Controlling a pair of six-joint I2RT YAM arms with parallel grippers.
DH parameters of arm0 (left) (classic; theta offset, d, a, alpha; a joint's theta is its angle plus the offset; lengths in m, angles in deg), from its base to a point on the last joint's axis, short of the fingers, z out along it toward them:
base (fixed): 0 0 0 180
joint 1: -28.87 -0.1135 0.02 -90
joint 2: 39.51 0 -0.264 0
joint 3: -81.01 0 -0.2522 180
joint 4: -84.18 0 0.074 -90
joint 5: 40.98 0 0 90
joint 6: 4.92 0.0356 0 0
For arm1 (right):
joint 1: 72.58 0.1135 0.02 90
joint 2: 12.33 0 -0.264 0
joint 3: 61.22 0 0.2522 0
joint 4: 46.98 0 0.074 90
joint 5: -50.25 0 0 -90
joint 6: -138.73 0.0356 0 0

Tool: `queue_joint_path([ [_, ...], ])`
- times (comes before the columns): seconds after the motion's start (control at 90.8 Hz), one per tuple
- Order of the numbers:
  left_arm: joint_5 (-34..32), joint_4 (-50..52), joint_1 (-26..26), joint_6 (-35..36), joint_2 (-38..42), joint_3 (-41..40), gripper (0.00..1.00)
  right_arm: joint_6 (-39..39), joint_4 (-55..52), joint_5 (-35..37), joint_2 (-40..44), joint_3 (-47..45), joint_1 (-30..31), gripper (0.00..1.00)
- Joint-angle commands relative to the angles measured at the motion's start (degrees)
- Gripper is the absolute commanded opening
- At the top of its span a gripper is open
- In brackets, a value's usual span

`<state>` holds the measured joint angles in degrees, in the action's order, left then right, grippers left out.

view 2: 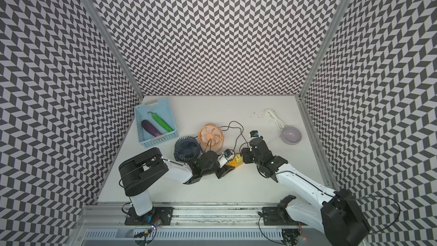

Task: Unplug the desk fan from the power strip
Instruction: Remove the plug from the socket.

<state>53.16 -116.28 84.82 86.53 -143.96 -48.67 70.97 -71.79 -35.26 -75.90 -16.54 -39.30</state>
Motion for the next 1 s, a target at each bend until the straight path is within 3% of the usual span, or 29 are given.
queue_joint_path([
  [0.0,-0.49,0.79,-0.31,-0.69,0.15,0.6,0.19,-0.15,2.94,0.18,-0.86,1.36,0.48,0.55],
  [0.242,-0.45,0.9,-0.31,-0.62,0.07,0.63,0.19,0.22,2.8,1.26,-2.09,1.25,0.47,0.59],
  [0.991,-0.54,0.55,-0.31,-0.68,0.29,0.35,0.18,1.95,3.51,0.69,-4.23,-0.29,-1.9,0.58],
])
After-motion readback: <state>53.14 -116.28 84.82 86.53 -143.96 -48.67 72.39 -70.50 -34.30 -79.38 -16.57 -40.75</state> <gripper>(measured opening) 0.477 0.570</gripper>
